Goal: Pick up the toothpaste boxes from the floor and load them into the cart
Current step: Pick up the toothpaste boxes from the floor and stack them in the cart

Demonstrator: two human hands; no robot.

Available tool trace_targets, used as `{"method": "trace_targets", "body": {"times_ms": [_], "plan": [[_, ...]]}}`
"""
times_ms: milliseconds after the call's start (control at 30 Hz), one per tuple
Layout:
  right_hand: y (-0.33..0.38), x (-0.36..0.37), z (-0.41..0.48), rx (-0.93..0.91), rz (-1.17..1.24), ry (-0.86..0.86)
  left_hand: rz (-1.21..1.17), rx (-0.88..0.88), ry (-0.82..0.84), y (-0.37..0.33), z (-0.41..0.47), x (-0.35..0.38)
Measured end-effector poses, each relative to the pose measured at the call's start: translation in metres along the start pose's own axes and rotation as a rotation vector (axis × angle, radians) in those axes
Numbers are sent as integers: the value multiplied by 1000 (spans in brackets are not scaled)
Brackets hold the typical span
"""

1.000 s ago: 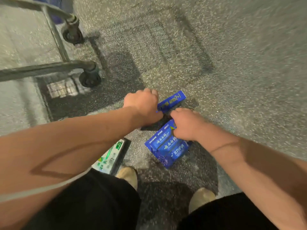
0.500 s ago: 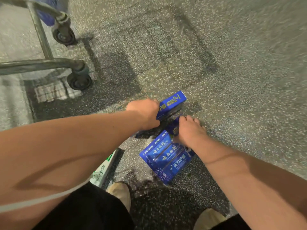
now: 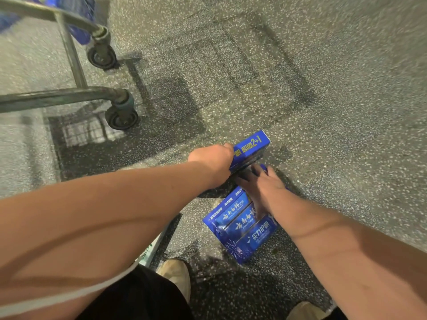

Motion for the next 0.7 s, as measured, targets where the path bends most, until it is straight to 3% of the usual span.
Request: {"method": "trace_targets", "body": {"times_ms": [567, 700], "plan": [[-8, -3, -24, -5, -173, -32, -20, 14, 30, 4, 1, 3], [-10, -16, -47, -28, -110, -224, -19, 3, 12, 0, -2, -1]]}}
Point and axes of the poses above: each hand's wrist, its own z-axis towards the middle knuckle, its own x-axis out of the palm, y = z × x, the point moved 7 cm from there along z, towards the middle knuckle, and after that the axes turned 1 degree about -y, right-handed, at the moved point
